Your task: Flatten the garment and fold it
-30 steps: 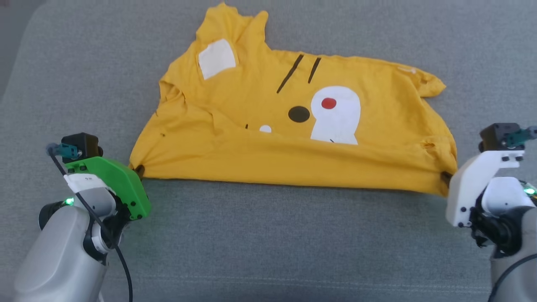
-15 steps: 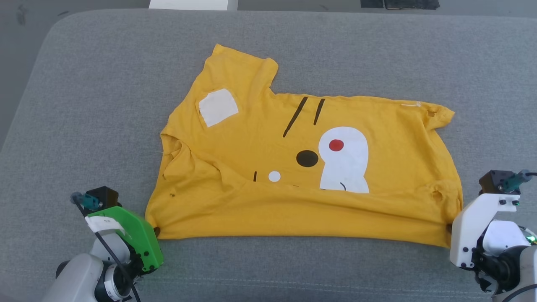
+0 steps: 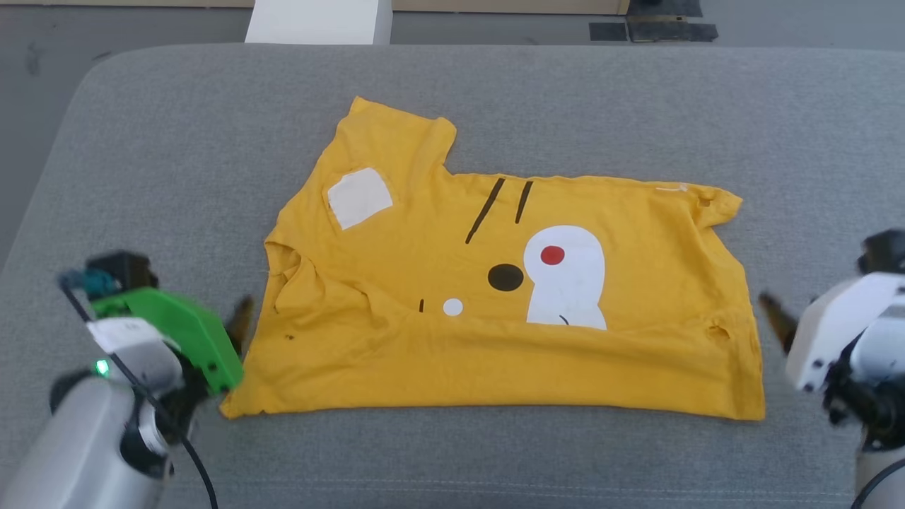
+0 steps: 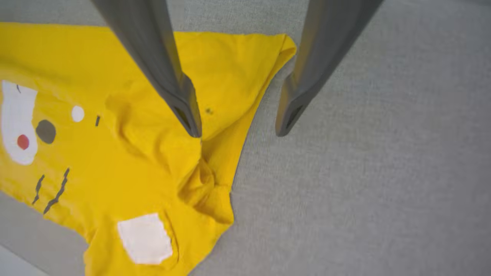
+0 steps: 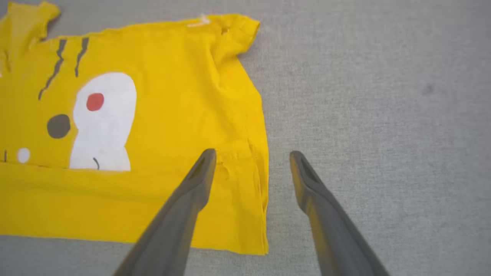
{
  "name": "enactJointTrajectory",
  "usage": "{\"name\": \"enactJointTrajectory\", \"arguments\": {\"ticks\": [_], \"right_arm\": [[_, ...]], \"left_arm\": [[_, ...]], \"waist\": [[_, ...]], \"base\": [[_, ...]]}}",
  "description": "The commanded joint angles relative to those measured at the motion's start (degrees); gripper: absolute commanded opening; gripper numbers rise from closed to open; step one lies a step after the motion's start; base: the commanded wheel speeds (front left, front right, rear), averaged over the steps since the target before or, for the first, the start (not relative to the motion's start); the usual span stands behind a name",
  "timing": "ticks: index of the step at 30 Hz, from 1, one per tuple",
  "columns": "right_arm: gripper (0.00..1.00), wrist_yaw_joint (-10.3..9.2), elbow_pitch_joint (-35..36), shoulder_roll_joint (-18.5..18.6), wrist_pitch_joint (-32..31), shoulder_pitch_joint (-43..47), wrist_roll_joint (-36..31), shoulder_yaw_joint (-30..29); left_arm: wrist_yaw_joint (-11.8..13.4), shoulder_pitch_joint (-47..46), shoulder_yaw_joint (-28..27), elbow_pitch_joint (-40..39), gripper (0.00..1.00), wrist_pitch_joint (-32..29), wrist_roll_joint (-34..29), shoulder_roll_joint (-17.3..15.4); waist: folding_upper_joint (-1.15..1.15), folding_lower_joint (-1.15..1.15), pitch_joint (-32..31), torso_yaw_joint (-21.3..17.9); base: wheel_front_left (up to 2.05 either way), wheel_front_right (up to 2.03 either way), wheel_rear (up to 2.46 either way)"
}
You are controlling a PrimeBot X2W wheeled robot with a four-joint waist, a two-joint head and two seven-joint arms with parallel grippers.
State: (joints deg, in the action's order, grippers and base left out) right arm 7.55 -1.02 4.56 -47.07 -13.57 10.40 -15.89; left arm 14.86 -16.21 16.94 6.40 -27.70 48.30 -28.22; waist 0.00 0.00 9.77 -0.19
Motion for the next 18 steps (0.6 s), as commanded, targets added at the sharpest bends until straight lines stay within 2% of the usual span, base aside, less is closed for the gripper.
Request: {"name": "enactJointTrajectory", "arguments": {"ticks": [1, 5, 10, 13, 18], "right_arm": [[1.00, -0.06, 0.9, 0.0, 1.3, -1.7, 0.4, -0.7], [1.00, -0.06, 1.9, -0.5, 5.9, -5.3, 0.6, -2.4], [1.00, -0.06, 1.0, -1.1, 9.6, -8.6, 1.4, -2.5], [1.00, -0.06, 0.5, -1.2, 10.9, -10.4, 1.2, -2.0], [1.00, -0.06, 1.1, -1.4, 11.4, -13.6, 0.6, -0.6]], "left_arm": [[-0.4, -1.9, -0.5, -0.8, 1.00, 1.5, -0.7, -0.5], [-2.8, -5.9, -1.3, -0.3, 1.00, 9.7, -3.9, 0.0], [-6.6, -11.2, -0.4, 4.3, 1.00, 21.6, -7.8, 3.2], [-9.3, -14.8, 1.0, 8.5, 1.00, 26.7, -9.7, 4.9], [-13.4, -23.7, 2.9, 16.8, 1.00, 28.2, -10.7, 6.5]], "waist": [[0.00, 0.00, -0.1, -0.4], [0.00, 0.00, 0.6, -0.9], [0.00, 0.00, 2.9, -1.5], [0.00, 0.00, 5.0, -1.9], [0.00, 0.00, 9.4, -2.7]], "base": [[0.00, 0.00, 0.00], [0.00, 0.00, 0.00], [0.00, 0.00, 0.00], [0.00, 0.00, 0.00], [0.00, 0.00, 0.00]]}}
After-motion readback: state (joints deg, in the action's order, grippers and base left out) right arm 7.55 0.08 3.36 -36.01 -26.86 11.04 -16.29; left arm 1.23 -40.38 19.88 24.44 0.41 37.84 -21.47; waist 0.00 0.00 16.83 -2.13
